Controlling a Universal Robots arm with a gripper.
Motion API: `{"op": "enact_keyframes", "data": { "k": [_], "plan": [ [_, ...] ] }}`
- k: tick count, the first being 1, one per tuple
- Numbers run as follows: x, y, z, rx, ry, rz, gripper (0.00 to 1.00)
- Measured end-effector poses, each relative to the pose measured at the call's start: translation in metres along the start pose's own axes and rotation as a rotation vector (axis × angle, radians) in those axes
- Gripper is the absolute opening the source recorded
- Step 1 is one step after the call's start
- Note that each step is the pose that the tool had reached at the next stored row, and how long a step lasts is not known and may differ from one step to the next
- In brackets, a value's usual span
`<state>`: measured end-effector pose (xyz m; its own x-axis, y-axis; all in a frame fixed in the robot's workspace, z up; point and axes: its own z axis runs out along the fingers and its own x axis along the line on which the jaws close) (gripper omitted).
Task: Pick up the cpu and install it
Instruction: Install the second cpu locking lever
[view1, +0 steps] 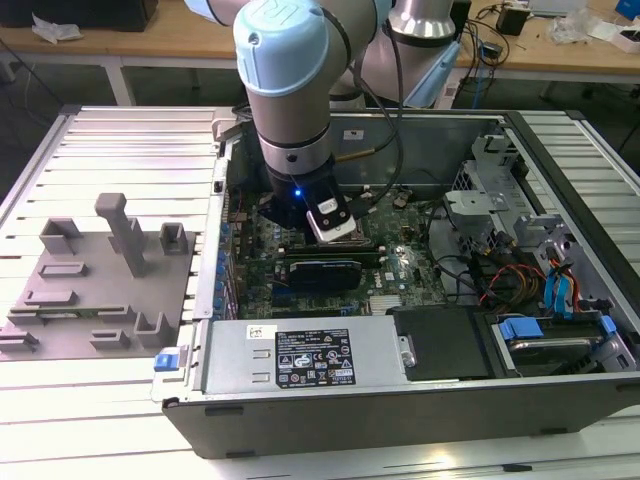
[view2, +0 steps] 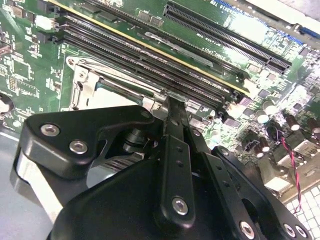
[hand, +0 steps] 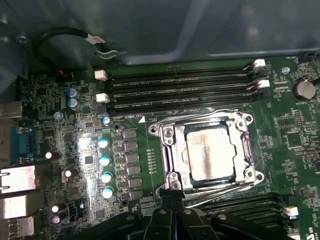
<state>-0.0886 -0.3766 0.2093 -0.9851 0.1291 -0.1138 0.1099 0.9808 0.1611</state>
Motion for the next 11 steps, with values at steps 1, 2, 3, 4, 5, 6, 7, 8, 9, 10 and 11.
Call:
{"op": "enact_keyframes", "data": {
  "k": [1,2,3,4,5,6,7,8,9,10,11],
  "plan": [
    [-0.0021,-0.0001,0.0001,0.0005,0.0024,0.000,0.11],
    [-0.0037,-0.0003,0.0003,0.0008,0.0044,0.000,0.11],
    [-0.0055,-0.0009,0.0004,0.0011,0.0069,0.001,0.11],
    [-0.0058,-0.0016,0.0003,0.0011,0.0074,0.001,0.11],
    [-0.0059,-0.0030,0.0000,0.0011,0.0078,0.001,0.11],
    [-0.0061,-0.0045,-0.0003,0.0012,0.0079,0.001,0.11],
    [-0.0063,-0.0056,-0.0005,0.0010,0.0079,0.001,0.11],
    [-0.0064,-0.0069,-0.0008,0.0013,0.0081,0.001,0.11],
    [-0.0065,-0.0078,-0.0009,0.0013,0.0084,0.001,0.11],
    [-0.0067,-0.0085,-0.0010,0.0013,0.0086,0.001,0.11],
    [-0.0067,-0.0094,-0.0012,0.0013,0.0087,0.001,0.11]
  ]
}}
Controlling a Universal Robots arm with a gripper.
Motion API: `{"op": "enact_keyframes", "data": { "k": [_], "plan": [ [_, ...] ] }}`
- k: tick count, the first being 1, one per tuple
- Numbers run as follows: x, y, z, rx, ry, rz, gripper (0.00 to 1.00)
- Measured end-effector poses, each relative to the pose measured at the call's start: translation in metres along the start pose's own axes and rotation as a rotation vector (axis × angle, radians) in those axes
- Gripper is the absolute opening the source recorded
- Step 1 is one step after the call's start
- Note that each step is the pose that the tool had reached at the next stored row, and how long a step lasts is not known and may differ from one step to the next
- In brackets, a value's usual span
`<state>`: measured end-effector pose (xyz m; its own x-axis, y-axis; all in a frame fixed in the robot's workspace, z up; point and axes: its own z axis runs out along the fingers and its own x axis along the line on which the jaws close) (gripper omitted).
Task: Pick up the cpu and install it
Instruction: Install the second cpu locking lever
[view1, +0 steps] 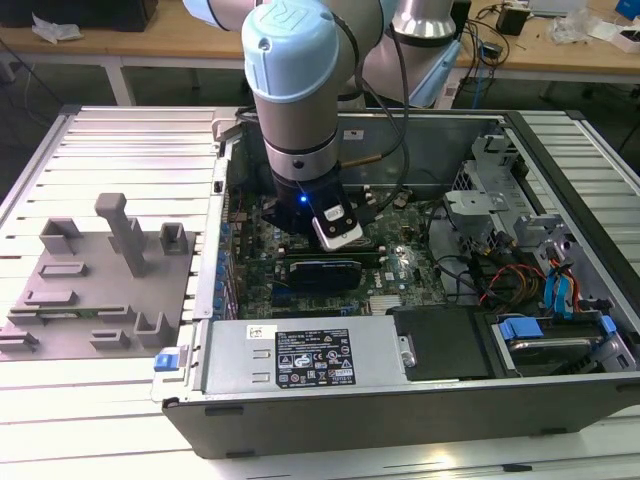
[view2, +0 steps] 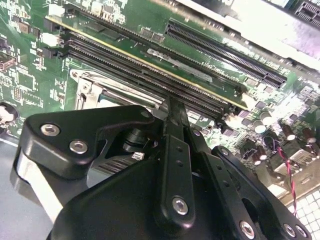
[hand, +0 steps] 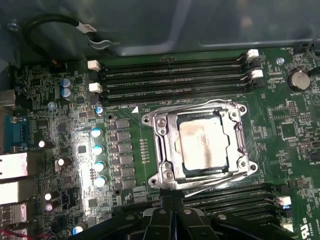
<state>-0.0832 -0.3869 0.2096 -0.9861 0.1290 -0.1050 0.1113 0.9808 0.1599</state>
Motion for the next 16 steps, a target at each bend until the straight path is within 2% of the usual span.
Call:
{"op": "enact_keyframes", "data": {
  "k": [3,5,7,16],
  "plan": [
    [0.0000,-0.0001,0.0000,-0.0022,-0.0016,0.000,0.11],
    [0.0000,-0.0001,0.0005,-0.0109,-0.0094,-0.001,0.11],
    [0.0000,-0.0001,0.0009,-0.0146,-0.0140,-0.001,0.11],
    [0.0001,-0.0002,0.0012,-0.0173,-0.0114,-0.020,0.11]
  ]
}}
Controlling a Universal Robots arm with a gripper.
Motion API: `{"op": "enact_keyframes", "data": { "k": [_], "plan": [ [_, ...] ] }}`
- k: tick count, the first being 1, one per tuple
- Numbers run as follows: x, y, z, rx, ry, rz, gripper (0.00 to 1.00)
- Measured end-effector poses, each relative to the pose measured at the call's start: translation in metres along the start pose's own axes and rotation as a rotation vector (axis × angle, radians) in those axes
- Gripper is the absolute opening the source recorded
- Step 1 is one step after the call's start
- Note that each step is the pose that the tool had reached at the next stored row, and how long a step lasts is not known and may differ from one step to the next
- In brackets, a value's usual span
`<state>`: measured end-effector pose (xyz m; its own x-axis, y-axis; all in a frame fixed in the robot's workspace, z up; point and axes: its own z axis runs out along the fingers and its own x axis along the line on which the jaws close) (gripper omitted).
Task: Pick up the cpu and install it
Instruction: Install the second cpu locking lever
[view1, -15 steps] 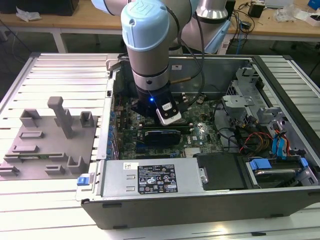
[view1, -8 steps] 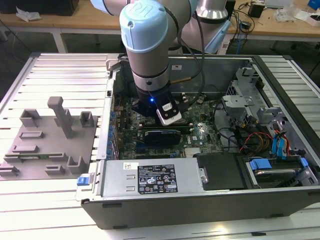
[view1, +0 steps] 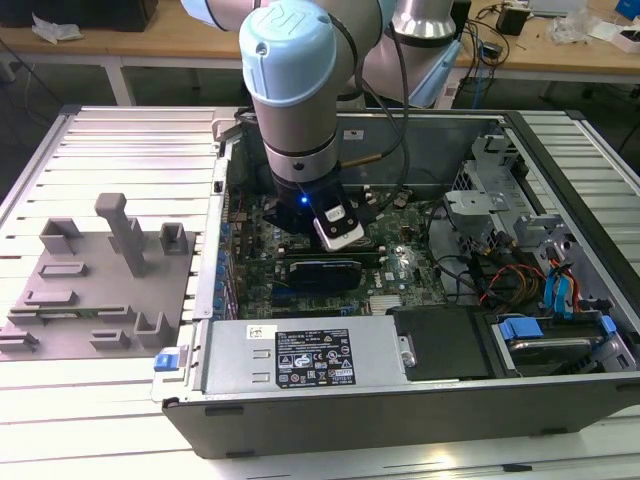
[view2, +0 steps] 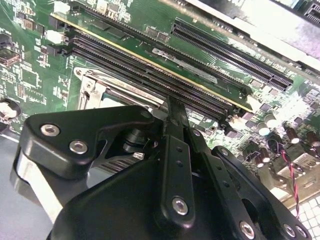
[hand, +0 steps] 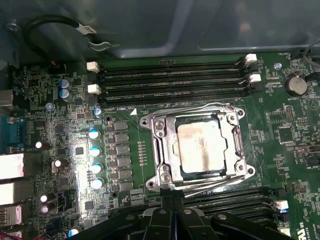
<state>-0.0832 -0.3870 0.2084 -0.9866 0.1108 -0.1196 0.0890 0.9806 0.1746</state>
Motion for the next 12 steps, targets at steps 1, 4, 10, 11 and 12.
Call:
{"op": "enact_keyframes", "data": {
  "k": [1,4,10,11,12],
  "plan": [
    [0.0000,0.0000,0.0000,-0.0018,0.0027,-0.015,0.11],
    [0.0000,0.0000,0.0000,-0.0062,0.0081,-0.045,0.11],
    [0.0023,-0.0016,0.0008,-0.0488,0.0059,-0.046,0.11],
    [0.0023,-0.0030,0.0006,-0.0493,0.0060,-0.046,0.11],
    [0.0020,-0.0052,0.0002,-0.0494,0.0060,-0.046,0.11]
  ]
}}
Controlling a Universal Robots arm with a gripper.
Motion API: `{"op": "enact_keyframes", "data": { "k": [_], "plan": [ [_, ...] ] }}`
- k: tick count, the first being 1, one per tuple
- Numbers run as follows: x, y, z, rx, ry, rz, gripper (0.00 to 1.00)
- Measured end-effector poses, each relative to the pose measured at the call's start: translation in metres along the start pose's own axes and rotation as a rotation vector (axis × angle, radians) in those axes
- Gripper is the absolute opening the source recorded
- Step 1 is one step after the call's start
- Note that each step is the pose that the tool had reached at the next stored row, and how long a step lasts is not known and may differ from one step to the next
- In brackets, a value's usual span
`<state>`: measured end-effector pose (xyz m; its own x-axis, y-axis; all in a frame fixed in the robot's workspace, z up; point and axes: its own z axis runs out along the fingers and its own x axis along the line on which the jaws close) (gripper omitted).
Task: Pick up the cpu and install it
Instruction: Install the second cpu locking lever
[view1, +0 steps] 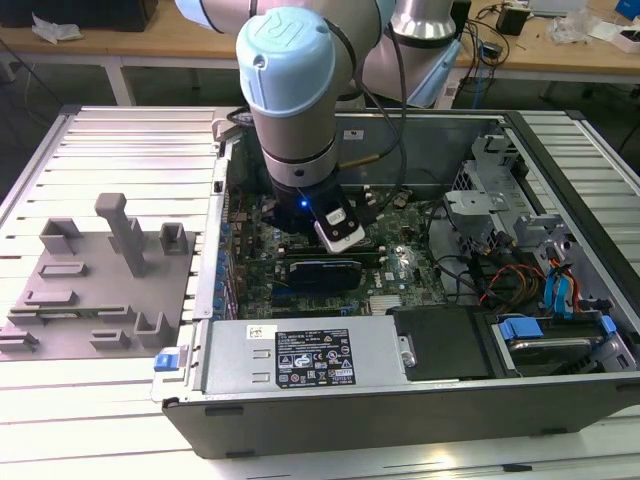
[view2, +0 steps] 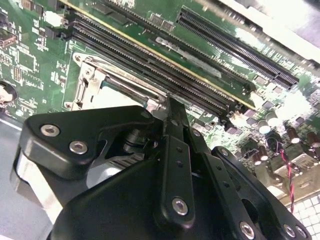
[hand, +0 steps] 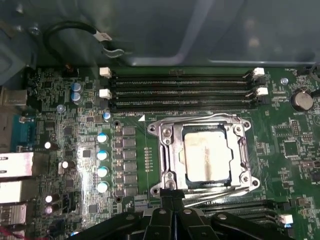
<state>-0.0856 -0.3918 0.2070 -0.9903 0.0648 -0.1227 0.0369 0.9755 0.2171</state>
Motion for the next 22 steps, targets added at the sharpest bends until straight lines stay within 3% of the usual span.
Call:
{"op": "enact_keyframes", "data": {
  "k": [4,8,22],
  "plan": [
    [-0.0002,-0.0045,-0.0009,-0.0038,-0.0002,0.001,0.11],
    [0.0013,-0.0050,0.0010,-0.0271,-0.0028,0.002,0.11],
    [0.0070,-0.0062,0.0099,-0.0500,-0.0040,0.005,0.11]
  ]
}}
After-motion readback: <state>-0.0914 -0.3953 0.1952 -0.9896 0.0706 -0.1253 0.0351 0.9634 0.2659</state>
